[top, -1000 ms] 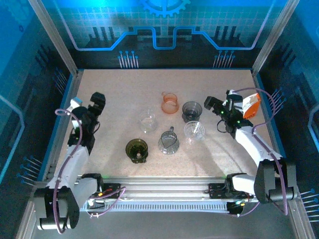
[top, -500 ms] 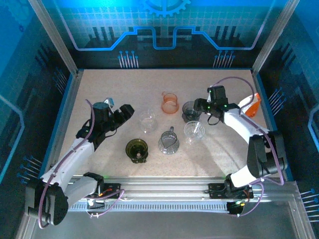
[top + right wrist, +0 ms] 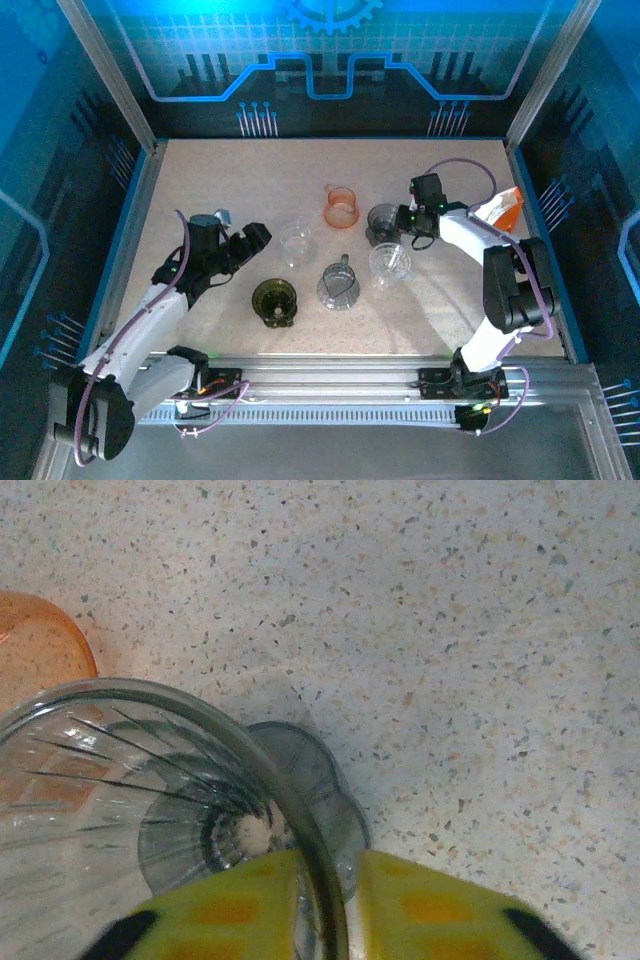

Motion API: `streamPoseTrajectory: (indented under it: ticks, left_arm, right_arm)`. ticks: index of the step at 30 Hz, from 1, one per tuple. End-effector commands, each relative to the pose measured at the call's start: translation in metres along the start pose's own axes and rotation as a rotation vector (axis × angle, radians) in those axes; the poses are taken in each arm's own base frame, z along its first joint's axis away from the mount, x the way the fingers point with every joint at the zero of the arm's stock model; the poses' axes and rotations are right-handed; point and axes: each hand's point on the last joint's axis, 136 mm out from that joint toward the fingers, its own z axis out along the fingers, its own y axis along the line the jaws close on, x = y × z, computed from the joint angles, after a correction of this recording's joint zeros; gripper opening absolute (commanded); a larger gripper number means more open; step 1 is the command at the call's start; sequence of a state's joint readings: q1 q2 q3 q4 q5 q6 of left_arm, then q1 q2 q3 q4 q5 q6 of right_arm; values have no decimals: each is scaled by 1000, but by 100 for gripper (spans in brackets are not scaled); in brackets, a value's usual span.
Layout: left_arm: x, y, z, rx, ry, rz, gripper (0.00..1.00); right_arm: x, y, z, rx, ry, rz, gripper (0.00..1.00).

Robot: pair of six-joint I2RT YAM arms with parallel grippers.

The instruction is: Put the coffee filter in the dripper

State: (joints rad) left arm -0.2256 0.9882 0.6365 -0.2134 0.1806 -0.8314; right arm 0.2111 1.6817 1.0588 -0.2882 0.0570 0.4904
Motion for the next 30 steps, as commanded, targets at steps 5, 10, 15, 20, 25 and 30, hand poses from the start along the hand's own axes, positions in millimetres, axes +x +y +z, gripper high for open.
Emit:
streamPoseTrajectory:
  ticks: [5, 10, 15, 20, 25, 30]
  left_arm:
    - [4, -7, -4, 2, 7, -23, 87]
    - [3, -23, -13, 56, -37, 23, 90]
    - [1, -29, -26, 86, -70, 51, 92]
    - [3, -27, -36, 88, -82, 89, 99]
    - [4, -32, -47, 111, -100, 125, 99]
    - [4, -33, -56, 125, -119, 142, 99]
  right_arm:
    - [-12, 15, -11, -53, -37, -4, 0]
    - [-30, 30, -41, -116, -107, -12, 0]
    - [-44, 47, -88, -181, -168, -40, 0]
    - [-42, 66, -134, -242, -192, -88, 0]
    - [-18, 93, -170, -338, -142, -144, 0]
    - [27, 122, -187, -389, -29, -234, 0]
